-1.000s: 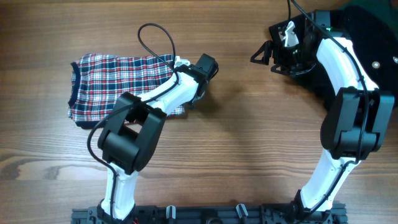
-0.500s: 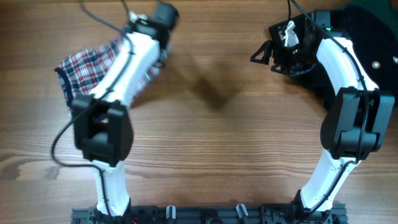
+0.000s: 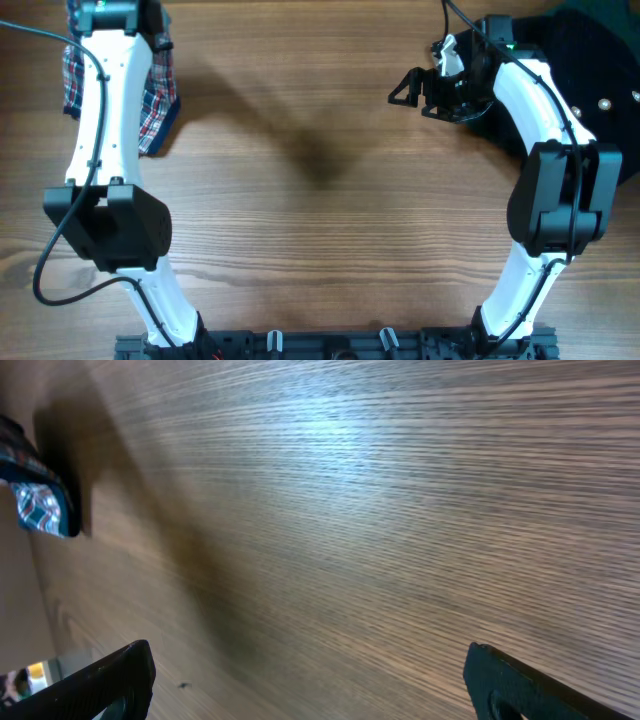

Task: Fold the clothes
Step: 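Lift the bundle with the left gripper and carry it to the upper left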

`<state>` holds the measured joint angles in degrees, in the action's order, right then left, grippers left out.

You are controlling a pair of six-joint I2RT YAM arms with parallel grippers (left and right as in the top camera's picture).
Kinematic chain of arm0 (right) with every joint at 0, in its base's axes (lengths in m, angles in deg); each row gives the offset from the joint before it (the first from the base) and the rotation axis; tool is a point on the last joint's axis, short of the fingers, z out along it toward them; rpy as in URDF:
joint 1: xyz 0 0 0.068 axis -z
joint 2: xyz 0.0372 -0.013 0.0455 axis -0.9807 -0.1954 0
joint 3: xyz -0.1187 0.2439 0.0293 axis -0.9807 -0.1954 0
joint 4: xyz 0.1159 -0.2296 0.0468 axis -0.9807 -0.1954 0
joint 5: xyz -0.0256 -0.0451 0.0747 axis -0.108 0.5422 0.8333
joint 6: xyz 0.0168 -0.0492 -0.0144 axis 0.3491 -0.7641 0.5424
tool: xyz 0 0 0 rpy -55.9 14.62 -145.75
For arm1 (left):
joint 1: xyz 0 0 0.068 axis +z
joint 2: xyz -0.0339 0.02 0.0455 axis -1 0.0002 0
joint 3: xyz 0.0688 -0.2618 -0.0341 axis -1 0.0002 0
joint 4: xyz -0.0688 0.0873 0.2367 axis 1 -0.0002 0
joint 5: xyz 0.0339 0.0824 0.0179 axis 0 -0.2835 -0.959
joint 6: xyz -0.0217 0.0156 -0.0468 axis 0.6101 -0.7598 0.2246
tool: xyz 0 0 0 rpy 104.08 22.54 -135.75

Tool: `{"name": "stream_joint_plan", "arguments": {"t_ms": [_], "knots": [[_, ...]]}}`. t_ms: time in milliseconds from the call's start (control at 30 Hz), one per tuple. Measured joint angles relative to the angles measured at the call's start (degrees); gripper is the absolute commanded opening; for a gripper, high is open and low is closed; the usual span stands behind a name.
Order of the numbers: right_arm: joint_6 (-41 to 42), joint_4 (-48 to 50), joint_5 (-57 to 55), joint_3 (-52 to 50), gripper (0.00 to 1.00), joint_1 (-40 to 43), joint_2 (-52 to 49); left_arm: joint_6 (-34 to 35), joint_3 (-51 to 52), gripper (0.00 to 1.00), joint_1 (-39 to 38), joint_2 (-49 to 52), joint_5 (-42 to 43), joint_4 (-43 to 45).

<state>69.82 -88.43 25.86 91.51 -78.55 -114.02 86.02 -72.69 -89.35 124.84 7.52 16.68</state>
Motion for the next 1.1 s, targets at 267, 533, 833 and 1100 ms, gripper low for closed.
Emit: {"name": "stream_joint_plan", "arguments": {"t_ms": [267,533,833,1100], "knots": [[0.72,1.51,0.00,0.00,1.00,-0.48,0.00,-0.92,0.00,0.04,4.37,0.00,-0.04,4.85],[1.57,1.66,0.00,0.00,1.00,-0.48,0.00,-2.47,-0.46,0.04,4.28,0.00,-0.04,16.11],[1.57,1.66,0.00,0.00,1.00,-0.48,0.00,-2.80,-6.73,0.04,4.28,0.00,-0.09,36.28],[1.60,1.66,-0.13,0.00,1.00,-0.48,0.00,-2.80,-6.73,0.04,4.83,0.04,2.43,41.94]]}}
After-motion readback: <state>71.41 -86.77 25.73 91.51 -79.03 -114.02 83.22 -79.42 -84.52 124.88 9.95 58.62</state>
